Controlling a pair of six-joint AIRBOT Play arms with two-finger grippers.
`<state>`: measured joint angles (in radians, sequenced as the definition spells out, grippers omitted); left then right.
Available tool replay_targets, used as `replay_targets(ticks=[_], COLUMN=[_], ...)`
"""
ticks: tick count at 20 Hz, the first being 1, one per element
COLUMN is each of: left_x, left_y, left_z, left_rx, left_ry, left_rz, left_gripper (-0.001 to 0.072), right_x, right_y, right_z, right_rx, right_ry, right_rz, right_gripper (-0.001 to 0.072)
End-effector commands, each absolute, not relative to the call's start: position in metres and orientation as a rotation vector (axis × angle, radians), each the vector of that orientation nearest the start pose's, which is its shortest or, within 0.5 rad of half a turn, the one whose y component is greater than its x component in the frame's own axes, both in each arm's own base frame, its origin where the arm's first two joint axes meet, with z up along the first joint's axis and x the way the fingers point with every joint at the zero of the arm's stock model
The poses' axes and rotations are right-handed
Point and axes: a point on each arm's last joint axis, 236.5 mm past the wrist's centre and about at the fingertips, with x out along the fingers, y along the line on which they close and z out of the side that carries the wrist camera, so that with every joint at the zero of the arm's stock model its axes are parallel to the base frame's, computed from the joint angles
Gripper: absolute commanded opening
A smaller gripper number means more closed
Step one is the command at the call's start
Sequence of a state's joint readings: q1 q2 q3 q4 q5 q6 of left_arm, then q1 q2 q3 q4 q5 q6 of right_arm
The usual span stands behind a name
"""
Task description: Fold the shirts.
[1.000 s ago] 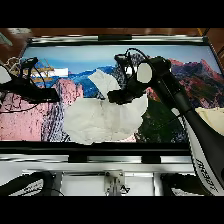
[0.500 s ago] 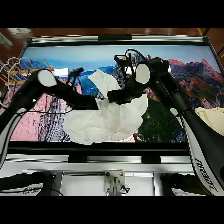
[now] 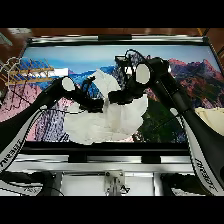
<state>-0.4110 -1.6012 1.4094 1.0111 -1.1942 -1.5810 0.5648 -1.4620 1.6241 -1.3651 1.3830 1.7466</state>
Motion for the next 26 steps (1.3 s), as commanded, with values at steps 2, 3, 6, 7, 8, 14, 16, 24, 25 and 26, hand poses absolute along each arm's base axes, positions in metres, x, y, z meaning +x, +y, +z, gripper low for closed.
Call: replay_targets(ticks=[2, 3, 6, 7, 8, 14, 16, 24, 25, 26], left_x=[0.361, 0.358, 0.328, 0.319, 0.312, 0.293, 0.299, 0.331, 0.332, 0.333], left_y=[-0.215, -0.193, -0.153, -0.15, -0.151, -0.158, -0.188, -0.231, -0.229, -0.227], left_z=[0.031, 0.046, 0.086, 0.091, 0.092, 0.031, 0.032, 0.047, 0.046, 0.046], left_rx=[-0.041, -0.013, 0.009, 0.014, 0.016, -0.052, -0.126, -0.147, -0.14, -0.138], left_ry=[1.455, 1.447, 1.461, 1.463, 1.466, 1.552, 1.492, 1.279, 1.275, 1.273], left_rz=[-0.586, -0.548, -0.517, -0.52, -0.525, -0.5, -0.566, -0.646, -0.65, -0.649], left_gripper=[0.006, 0.006, 0.006, 0.006, 0.006, 0.006, 0.006, 0.006, 0.006, 0.006], right_x=[0.357, 0.357, 0.352, 0.35, 0.348, 0.348, 0.336, 0.283, 0.281, 0.286], right_y=[0.251, 0.25, 0.26, 0.265, 0.268, 0.267, 0.26, 0.225, 0.224, 0.22], right_z=[0.084, 0.084, 0.086, 0.087, 0.087, 0.062, 0.039, 0.019, 0.018, 0.012], right_rx=[-0.089, -0.064, -0.019, -0.008, -0.009, -0.064, -0.125, -0.279, -0.295, -0.307], right_ry=[1.285, 1.296, 1.312, 1.312, 1.309, 1.365, 1.466, 1.768, 1.77, 1.755], right_rz=[0.434, 0.427, 0.453, 0.461, 0.463, 0.435, 0.428, 0.395, 0.394, 0.375], right_gripper=[0.006, 0.006, 0.006, 0.006, 0.006, 0.0096, 0.0383, 0.0678, 0.0677, 0.0677])
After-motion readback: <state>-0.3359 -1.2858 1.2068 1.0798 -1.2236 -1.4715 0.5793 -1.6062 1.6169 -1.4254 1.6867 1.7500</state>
